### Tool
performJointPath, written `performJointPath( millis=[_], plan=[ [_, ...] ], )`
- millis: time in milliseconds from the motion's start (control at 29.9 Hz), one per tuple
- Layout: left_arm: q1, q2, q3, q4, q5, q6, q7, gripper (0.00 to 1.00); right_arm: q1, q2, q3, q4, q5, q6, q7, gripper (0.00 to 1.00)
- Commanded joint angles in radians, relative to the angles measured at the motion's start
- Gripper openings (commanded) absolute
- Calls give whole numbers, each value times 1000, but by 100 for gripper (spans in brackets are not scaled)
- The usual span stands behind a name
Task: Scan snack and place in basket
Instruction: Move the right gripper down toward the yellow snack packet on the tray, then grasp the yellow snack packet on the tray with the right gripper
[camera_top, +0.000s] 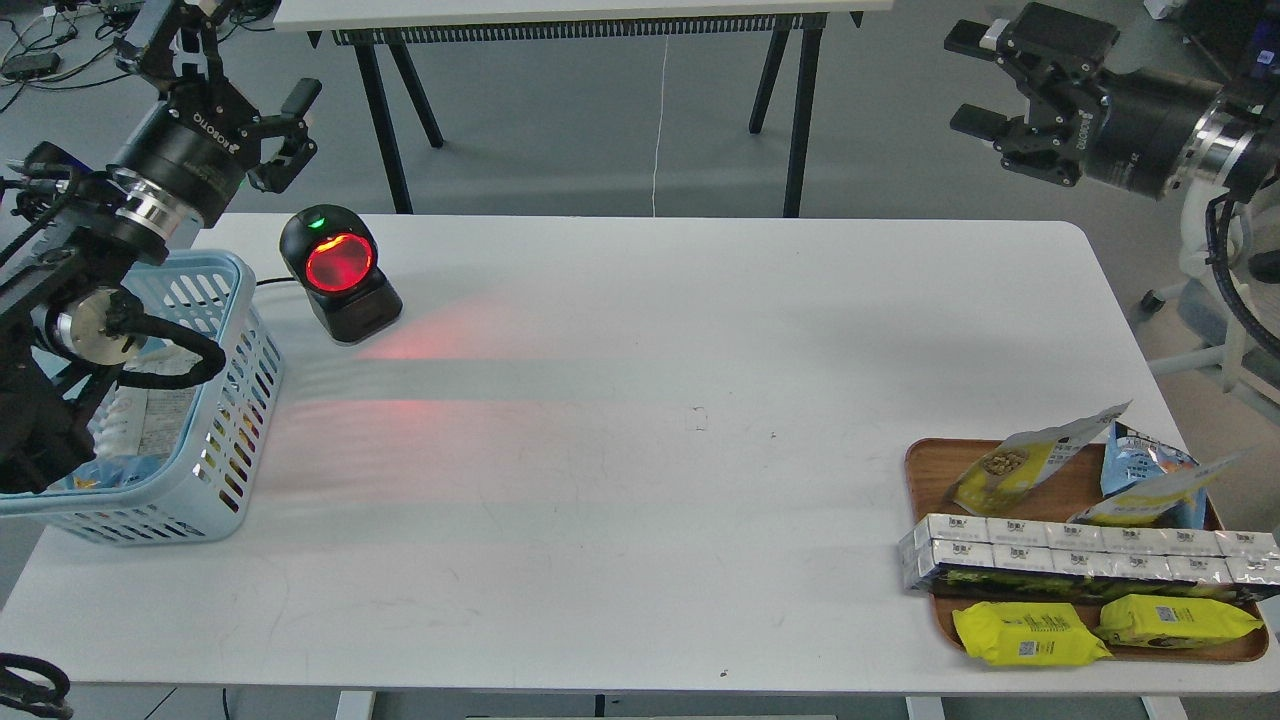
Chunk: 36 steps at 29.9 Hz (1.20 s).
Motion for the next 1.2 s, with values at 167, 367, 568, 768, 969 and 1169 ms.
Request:
performJointPath(
  millis=[167,367,568,768,969,1169],
  plan=[
    [-8,-4,6,0,1,0,0,100,143,-100,-7,245,-736,0,0,96],
    [-6,-7,12,0,3,0,0,100,155,-192,-13,486,-1207,0,0,94],
    [-2,-9,12,4,3,0,0,100,154,-272,-112,678,-1469,0,0,94],
    [4,-12,12,6,3,0,0,100,150,-281,-172,703,-1496,0,0,94],
    [6,-12,14,7,4,0,0,100,144,-287,-246,722,-1496,0,0,94],
    [3,-12,12,12,3,0,0,100,131,-285,-269,719,-1496,0,0,94]
  ],
)
